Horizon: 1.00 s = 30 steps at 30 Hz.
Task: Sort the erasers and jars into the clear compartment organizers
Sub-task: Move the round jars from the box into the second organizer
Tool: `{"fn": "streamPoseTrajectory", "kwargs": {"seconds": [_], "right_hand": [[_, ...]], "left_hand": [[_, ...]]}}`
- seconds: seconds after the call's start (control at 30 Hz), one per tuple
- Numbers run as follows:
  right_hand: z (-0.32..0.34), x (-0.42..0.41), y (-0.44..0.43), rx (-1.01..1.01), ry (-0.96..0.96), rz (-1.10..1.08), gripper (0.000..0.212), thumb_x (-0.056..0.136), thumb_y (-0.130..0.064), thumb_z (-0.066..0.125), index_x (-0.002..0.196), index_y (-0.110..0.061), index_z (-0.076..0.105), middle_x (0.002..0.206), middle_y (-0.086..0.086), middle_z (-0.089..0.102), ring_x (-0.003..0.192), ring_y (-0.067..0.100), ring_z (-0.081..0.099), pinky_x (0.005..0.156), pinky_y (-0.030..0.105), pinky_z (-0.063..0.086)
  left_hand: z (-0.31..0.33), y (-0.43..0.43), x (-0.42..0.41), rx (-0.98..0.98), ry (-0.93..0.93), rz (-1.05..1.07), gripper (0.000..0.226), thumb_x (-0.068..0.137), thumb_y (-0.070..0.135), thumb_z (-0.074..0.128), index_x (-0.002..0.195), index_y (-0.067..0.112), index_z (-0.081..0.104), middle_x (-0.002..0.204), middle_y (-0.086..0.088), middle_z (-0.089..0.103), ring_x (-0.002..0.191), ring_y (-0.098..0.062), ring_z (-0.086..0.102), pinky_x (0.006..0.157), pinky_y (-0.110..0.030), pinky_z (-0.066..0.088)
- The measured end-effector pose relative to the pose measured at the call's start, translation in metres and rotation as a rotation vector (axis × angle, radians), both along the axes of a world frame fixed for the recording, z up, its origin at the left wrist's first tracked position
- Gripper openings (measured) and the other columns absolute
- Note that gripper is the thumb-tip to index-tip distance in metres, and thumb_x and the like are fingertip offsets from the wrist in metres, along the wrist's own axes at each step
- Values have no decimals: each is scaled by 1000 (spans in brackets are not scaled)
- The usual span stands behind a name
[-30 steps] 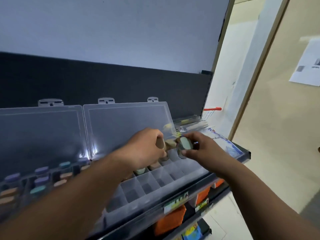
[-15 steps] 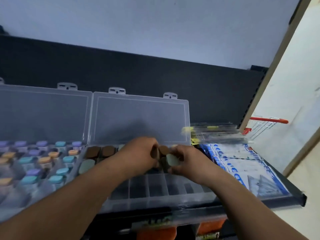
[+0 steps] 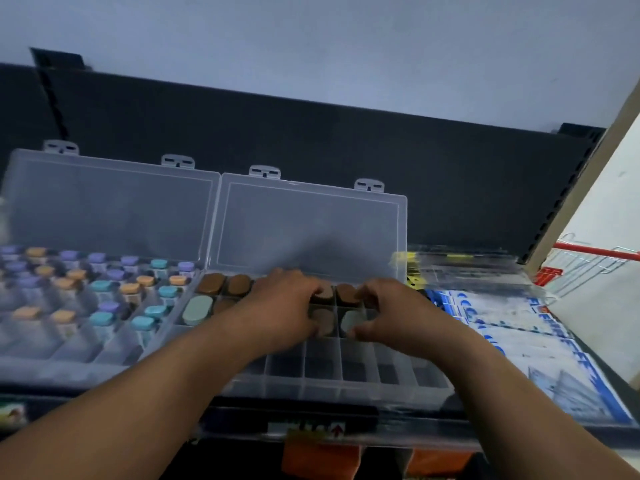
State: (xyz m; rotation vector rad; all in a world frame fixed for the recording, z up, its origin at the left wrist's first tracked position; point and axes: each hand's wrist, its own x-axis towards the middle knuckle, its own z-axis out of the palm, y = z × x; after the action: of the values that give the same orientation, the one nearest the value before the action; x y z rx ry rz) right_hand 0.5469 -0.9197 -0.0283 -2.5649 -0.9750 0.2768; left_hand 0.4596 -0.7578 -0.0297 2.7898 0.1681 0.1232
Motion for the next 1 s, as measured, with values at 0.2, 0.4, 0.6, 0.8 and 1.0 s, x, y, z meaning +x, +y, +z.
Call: {"fn": "streamPoseTrajectory", "kwargs": {"seconds": [0.2, 0.4, 0.6, 0.8, 1.0], "right_hand": [[19, -34, 38, -37, -252, 91, 36, 89, -44, 60, 120, -29, 52, 118, -4, 51, 110, 18, 48, 95, 37, 44], [25, -90, 113, -54, -448, 245, 63, 96, -50, 43, 151, -26, 24, 159, 2, 21, 145, 24, 19, 118, 38, 17], [29, -192, 220, -28, -495, 398, 70, 95, -61, 32, 153, -29, 10, 162, -2, 8, 148, 22, 7, 119, 42, 11], [32, -301, 309, 43, -485, 507, 70, 94, -59, 38, 153, -31, 14, 162, -3, 9, 148, 20, 7, 118, 42, 10], [36, -389, 384, 90, -471, 604, 73, 92, -64, 32, 153, -29, 14, 162, 0, 10, 148, 21, 8, 118, 44, 11]], "left_hand": [[5, 35, -44, 134, -157, 111, 39, 83, 44, 63, 118, 32, 52, 120, 6, 50, 116, -18, 45, 96, -35, 38], [19, 95, -120, 430, -189, 359, 70, 91, 59, 41, 149, 28, 20, 159, -1, 15, 146, -21, 10, 114, -39, 11], [27, 181, -260, 478, -165, 582, 77, 89, 67, 28, 152, 26, 8, 161, -2, 5, 147, -23, 1, 117, -44, 8], [34, 257, -390, 527, -123, 721, 86, 82, 76, 17, 151, 25, 10, 160, -3, 9, 146, -23, 5, 115, -44, 9], [40, 314, -496, 498, -86, 801, 80, 87, 71, 27, 151, 26, 9, 161, -3, 5, 147, -22, 0, 117, -44, 5]]}}
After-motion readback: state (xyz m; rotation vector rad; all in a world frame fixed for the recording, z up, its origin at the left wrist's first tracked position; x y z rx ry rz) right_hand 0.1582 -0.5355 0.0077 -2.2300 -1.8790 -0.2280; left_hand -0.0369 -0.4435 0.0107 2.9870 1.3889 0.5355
